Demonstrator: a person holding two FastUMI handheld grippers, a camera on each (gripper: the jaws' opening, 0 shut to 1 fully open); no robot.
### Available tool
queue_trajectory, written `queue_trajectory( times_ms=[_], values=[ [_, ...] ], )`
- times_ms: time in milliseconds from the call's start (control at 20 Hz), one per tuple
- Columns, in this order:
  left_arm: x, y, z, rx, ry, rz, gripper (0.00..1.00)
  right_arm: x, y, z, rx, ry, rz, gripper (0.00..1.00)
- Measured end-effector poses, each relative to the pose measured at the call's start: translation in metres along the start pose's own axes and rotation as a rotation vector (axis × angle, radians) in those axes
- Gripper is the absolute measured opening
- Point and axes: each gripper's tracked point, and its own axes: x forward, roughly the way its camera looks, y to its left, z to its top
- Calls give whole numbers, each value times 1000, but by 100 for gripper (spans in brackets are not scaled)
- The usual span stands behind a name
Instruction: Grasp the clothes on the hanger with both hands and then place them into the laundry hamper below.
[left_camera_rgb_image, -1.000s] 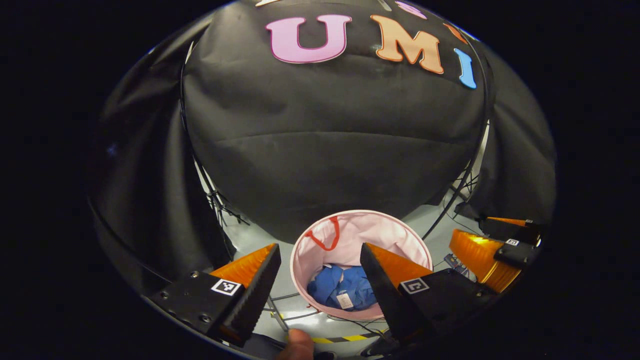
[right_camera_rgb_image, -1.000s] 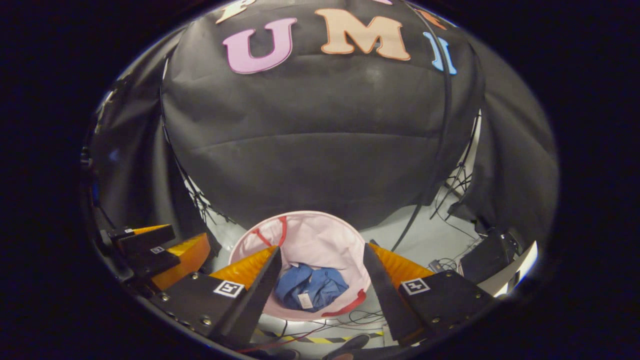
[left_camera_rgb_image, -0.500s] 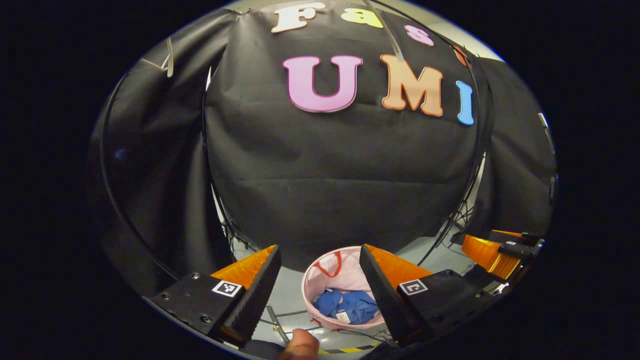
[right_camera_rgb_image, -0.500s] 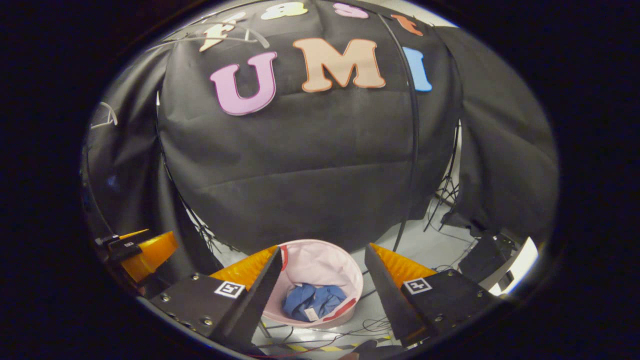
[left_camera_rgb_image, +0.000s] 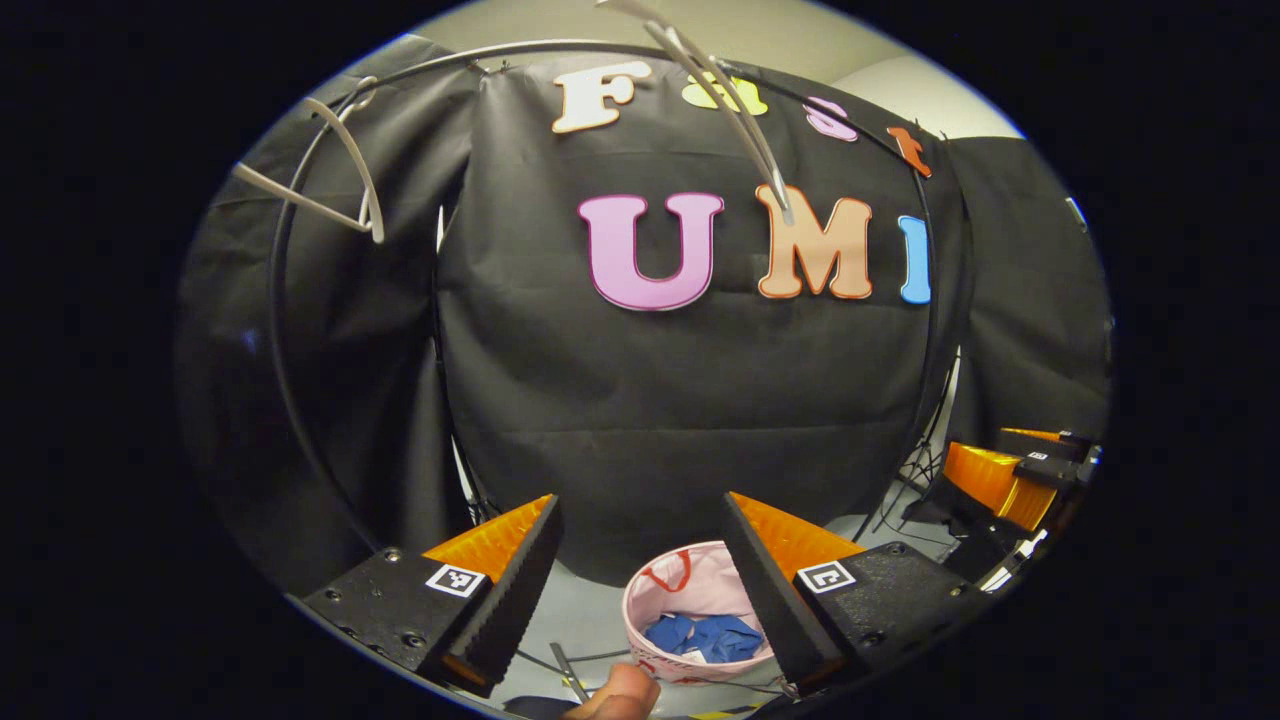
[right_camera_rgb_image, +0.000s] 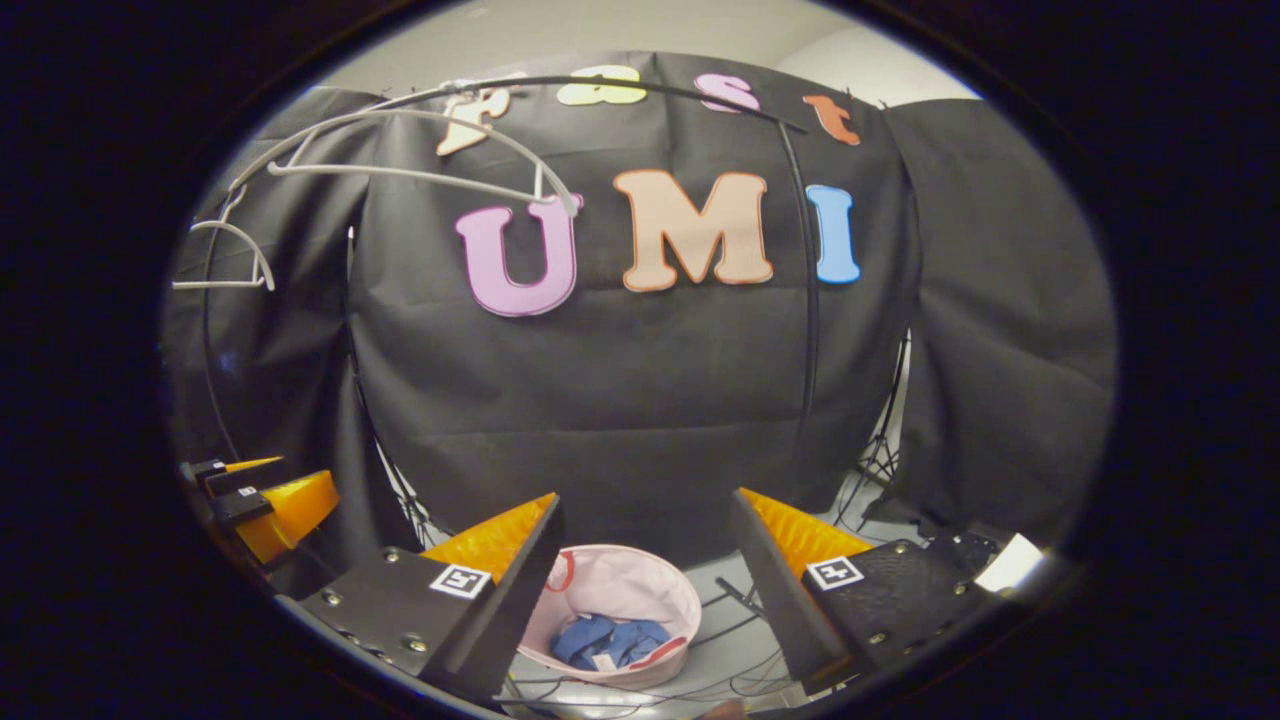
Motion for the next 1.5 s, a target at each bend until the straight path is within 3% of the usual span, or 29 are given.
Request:
queue_trajectory(
  times_ms=[200,850,1000,1100,1500],
  values=[
    [-11,7,35,-6,-79,25,98,-15,10,29,-22,-65,48,99],
    [-55,18,129,-29,-278,58,96,-49,5,129,22,-307,82,100],
    [-67,16,137,-55,-306,63,96,-64,3,135,29,-326,111,94],
    [-76,13,143,-51,-320,62,96,-72,0,138,27,-336,123,100],
    [-95,-20,155,-34,-393,30,94,-85,-13,127,-32,-377,128,99]
  ],
)
